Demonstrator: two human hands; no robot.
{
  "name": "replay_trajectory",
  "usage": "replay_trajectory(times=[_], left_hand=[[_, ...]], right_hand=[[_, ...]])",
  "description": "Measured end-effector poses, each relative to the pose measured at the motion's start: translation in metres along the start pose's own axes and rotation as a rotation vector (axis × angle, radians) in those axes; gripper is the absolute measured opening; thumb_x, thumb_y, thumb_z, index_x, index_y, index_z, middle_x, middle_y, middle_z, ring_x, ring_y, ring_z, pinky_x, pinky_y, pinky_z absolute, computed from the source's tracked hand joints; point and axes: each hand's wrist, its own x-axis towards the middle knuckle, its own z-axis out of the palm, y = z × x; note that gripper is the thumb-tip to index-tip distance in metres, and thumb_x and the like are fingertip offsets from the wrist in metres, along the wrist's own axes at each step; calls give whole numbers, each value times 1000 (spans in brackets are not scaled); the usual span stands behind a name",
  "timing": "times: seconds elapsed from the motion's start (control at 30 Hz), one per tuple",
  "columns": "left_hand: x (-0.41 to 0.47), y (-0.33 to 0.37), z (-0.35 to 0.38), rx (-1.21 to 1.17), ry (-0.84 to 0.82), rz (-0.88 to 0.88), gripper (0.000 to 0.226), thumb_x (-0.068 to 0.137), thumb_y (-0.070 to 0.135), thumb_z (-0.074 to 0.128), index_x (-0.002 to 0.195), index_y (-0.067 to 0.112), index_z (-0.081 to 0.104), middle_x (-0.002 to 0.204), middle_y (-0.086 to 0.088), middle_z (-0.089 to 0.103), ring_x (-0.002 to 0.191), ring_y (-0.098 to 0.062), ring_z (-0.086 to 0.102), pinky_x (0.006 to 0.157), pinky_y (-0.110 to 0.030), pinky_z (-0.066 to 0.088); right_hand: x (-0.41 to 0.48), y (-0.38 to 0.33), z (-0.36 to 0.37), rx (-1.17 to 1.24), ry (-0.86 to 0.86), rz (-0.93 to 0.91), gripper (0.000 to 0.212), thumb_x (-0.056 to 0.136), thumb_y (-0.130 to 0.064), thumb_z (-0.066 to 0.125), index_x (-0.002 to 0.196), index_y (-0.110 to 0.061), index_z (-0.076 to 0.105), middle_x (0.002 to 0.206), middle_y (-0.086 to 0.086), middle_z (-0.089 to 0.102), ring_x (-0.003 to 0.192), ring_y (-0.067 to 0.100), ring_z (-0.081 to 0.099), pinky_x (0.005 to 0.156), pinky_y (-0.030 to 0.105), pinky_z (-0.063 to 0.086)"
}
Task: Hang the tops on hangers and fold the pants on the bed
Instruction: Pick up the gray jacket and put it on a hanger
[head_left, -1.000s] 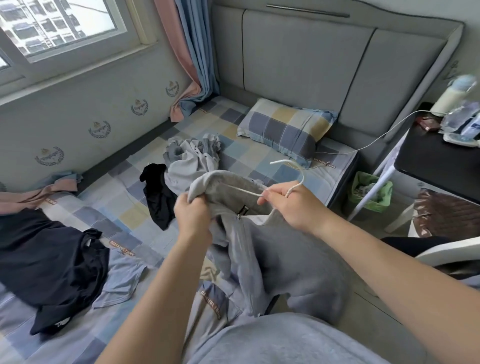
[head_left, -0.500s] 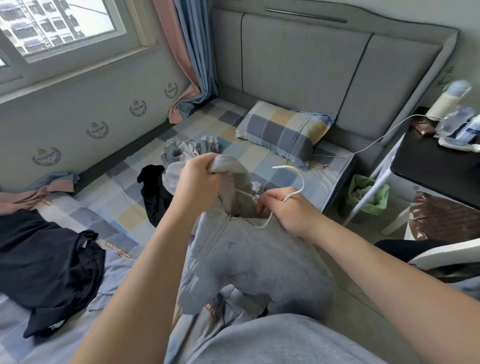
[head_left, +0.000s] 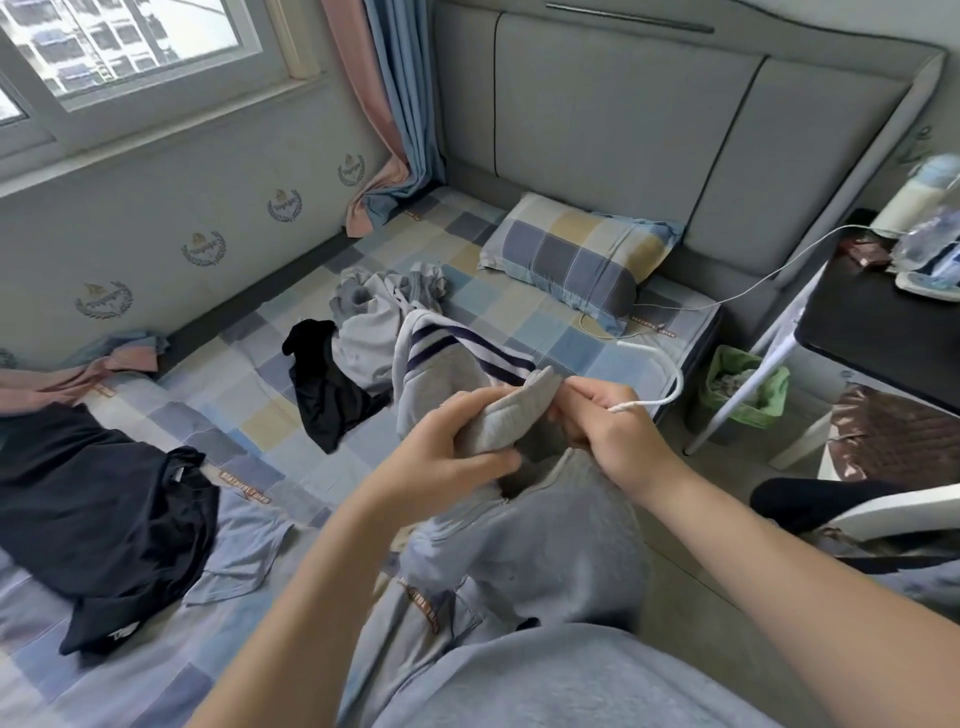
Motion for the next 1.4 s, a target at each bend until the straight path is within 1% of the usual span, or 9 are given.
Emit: replay_trajectory(times=[0.1,0.2,0.3,0.53,0.7,0.83,1.0,1.2,1.4], left_hand=[[-6,-7,-21,-187,235,78,36,83,44,68,119,47,67,127,11,63,120,-10,58,96,-29,51],[-1,-23,-41,221,721,-3,45,85,37,75,127,40,59,132,10,51,127,-18,48,105,-47,45],[7,-37,-46,282,690,-95,61,87,23,77,140,33,48,136,3,52,124,-18,52,102,-43,47],[9,-52,-55,490,695,183,16,100,7,58,110,6,70,86,7,67,73,2,57,70,-3,41],[12,-52,-51,467,748,141,20,102,5,51,86,0,62,74,-8,60,66,-20,51,63,-20,37],[17,-47,-68,148,955,-4,27,103,19,44,84,4,55,73,1,54,65,4,45,61,-11,33],[32,-44,-93,159,655,-71,30,100,27,48,74,29,61,61,17,52,55,-1,40,56,-28,35],[28,-19,-83,286,532,79,32,103,39,42,107,33,73,108,16,65,98,0,59,90,-22,44],[16,6,-67,447,123,-56,33,103,33,50,75,20,61,59,20,51,50,0,43,52,-12,36]], right_hand=[[0,-5,-5,17,-22,-7,35,96,-30,52,64,-20,64,48,-5,34,46,10,27,45,19,24],[-3,-13,-11,92,-115,-4,38,97,-30,52,62,-22,63,49,-3,32,47,12,24,45,19,24],[-1,-21,-17,128,-214,9,41,99,-30,52,60,-25,61,52,-4,32,47,11,24,44,17,26],[5,-20,-48,43,-189,68,37,100,-23,53,67,-16,67,50,-4,32,47,10,26,48,17,30],[5,-18,-51,-54,-222,99,34,96,-31,54,69,-15,67,49,-2,31,48,13,25,50,22,28],[-1,-24,-53,-152,-253,95,33,94,-34,55,69,-17,68,50,-2,32,50,15,26,53,24,28],[-3,-35,-49,-98,-254,9,37,99,-34,53,74,-10,66,51,-1,31,50,14,25,51,19,30],[-6,-33,-41,-79,-238,-29,36,99,-30,53,71,-12,65,50,-4,33,47,10,26,48,17,30],[-9,-24,-36,-210,-221,-39,35,98,-36,53,74,-16,66,50,-9,38,48,11,31,49,23,29]])
